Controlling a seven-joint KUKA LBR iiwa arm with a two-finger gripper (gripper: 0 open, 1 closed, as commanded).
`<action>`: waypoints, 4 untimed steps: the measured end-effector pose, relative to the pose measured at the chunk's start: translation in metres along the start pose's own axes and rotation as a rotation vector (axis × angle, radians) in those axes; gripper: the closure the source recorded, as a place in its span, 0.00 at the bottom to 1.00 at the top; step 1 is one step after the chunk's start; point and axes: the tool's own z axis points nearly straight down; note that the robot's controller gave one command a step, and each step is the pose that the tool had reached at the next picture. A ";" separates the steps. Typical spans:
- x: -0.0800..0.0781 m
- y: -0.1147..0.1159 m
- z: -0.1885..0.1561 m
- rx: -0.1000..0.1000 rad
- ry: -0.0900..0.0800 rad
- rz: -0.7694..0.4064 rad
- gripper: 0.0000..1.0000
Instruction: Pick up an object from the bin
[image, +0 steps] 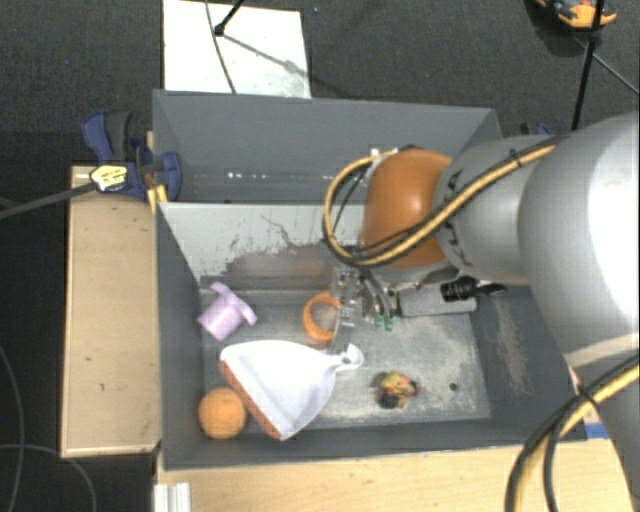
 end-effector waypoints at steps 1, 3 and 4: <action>0.000 0.000 0.000 0.000 0.000 0.000 1.00; 0.002 -0.001 -0.017 0.002 0.015 0.001 1.00; 0.003 0.000 -0.035 0.000 0.015 0.000 1.00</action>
Offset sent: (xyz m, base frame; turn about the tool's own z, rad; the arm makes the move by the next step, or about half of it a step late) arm -0.0001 0.0000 0.0292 0.0000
